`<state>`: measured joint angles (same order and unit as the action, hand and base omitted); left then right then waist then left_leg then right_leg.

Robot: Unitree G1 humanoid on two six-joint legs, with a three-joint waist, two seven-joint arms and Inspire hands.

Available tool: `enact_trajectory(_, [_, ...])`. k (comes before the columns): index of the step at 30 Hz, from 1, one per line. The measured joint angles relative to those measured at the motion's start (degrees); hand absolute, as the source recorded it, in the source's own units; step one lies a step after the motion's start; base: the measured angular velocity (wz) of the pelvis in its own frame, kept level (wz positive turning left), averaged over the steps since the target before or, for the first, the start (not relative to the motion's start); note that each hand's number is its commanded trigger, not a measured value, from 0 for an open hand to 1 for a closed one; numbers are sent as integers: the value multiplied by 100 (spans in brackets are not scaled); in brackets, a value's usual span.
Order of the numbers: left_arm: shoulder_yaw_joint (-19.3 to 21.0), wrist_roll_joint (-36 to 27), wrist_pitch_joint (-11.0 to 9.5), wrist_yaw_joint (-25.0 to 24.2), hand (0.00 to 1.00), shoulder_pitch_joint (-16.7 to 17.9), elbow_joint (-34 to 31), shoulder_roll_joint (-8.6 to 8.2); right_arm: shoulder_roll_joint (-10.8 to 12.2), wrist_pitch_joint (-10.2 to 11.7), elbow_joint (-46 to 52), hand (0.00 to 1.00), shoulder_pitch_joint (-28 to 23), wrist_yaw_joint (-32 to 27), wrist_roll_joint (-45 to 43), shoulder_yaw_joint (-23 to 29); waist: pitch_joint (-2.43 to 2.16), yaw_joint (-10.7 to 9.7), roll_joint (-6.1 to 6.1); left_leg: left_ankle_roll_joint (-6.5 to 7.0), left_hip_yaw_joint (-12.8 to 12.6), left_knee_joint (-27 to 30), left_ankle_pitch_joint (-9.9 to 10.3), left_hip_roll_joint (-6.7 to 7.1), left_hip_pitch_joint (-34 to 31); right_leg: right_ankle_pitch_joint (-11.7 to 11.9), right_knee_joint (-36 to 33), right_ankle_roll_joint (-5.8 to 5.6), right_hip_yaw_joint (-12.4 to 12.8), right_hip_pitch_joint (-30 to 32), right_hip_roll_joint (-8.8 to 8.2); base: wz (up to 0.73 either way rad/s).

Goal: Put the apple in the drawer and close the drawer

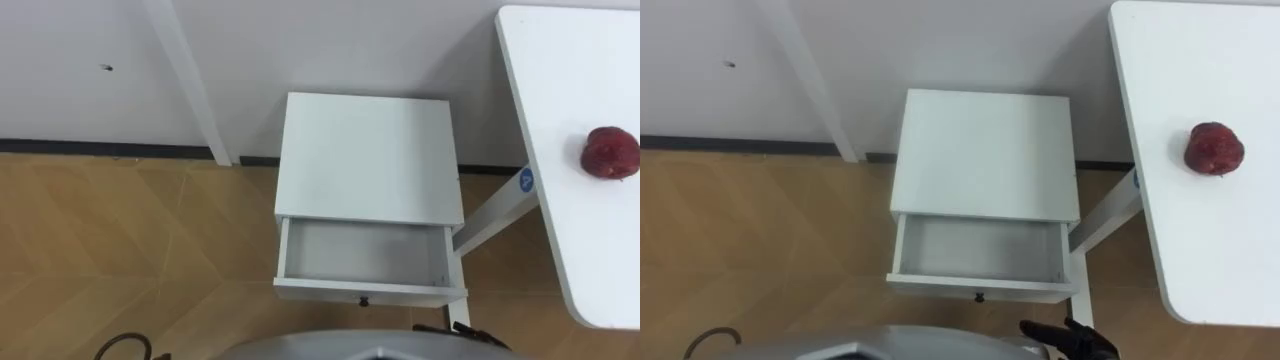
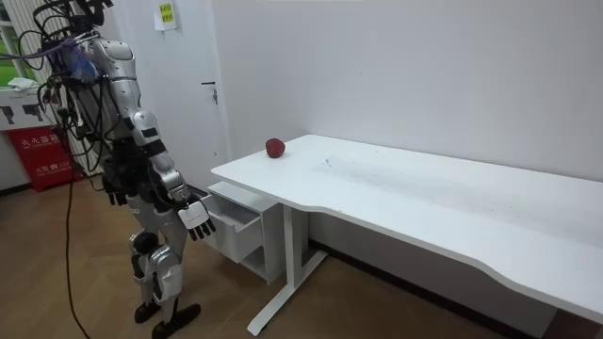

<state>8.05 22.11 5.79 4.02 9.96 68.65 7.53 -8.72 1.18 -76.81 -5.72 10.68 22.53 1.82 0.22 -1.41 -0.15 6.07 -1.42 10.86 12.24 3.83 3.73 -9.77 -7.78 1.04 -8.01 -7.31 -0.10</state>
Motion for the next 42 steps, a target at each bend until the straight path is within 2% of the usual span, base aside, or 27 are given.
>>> enact_trajectory(5, [0, -1, -6, 35, 0, 15, 5, -3, 3, 3, -17, 0, 1, -9, -2, 11, 5, 1, -4, 0, -6, -8, 0, -1, 24, 0, 1, 0, 6, -20, 2, 0])
enact_trajectory(6, [1, 4, -5, 38, 0, 21, 6, -3, 4, 3, -24, 0, 1, -11, 10, 12, 18, 4, -28, 0, -7, -15, 0, -1, 33, 0, 1, 0, 13, -23, 3, 0])
enact_trajectory(10, [19, 1, 11, 46, 0, 119, -2, -3, 19, -21, -110, 0, -29, -87, 360, 39, 23, 9, -23, -5, -32, -46, 3, -8, 96, -1, 5, 0, 78, -60, 14, -3])
enact_trajectory(12, [25, -5, 15, 76, 0, 160, -5, -13, 50, -92, -119, 0, -78, -200, 585, 219, 22, -3, -29, -5, -34, -53, 3, -8, 102, 0, 6, 0, 87, -61, 14, 0])
enact_trajectory(15, [203, -4, 11, 75, 0, 181, -4, -38, 61, -187, -198, 0, -122, -317, 946, 696, 13, -24, -12, -5, -47, -65, 3, -9, 108, -1, 6, 1, 172, -59, 25, -2])
enact_trajectory(17, [456, -22, 0, 85, 0, 218, -35, -33, 55, -245, -224, 0, -223, -556, 1667, 1174, 15, -106, -27, -5, -48, -59, 3, -10, 115, -1, 2, 1, 188, -64, 27, 0])
enact_trajectory(23, [736, -189, -58, 323, 0, 278, -101, -25, 28, -246, -13, 0, -212, -1271, 3527, 2547, 9, -361, -19, 0, -151, -63, 8, -18, 181, -1, -23, 1, 280, -83, 30, -9])
enact_trajectory(27, [756, -220, -114, 329, 0, 289, -130, 3, 10, -241, 129, 0, -205, -1659, 4493, 3107, -6, -485, -3, 4, -176, -53, 11, -23, 186, -1, -103, 1, 315, -34, 34, -7])
enact_trajectory(32, [758, -229, -114, 329, 0, 303, -248, 64, 9, -145, 405, 0, -207, -2277, 5301, 3606, -30, -577, -21, 3, -210, -31, 6, -28, 79, -2, -202, 0, 329, 115, 40, -4])
enact_trajectory(35, [754, -246, -117, 329, 0, 306, -222, 115, 13, -21, 803, 0, -213, -2554, 5608, 3609, -46, -621, -62, 4, -261, -35, 6, -33, 47, -2, -202, 0, 327, 155, 38, -7])
enact_trajectory(39, [750, -395, -175, 329, 0, 300, -227, 183, 12, 82, 1160, 0, -193, -2850, 5668, 3617, -67, -637, -139, 5, -286, -19, 7, -37, -7, -2, -204, 0, 323, 204, 34, -1])
enact_trajectory(42, [754, -401, -242, 329, 0, 284, -228, 206, 8, 204, 1520, 0, -140, -3068, 5685, 3786, -58, -639, -166, 5, -308, -15, 7, -41, -19, -2, -204, 0, 333, 221, 34, -3])
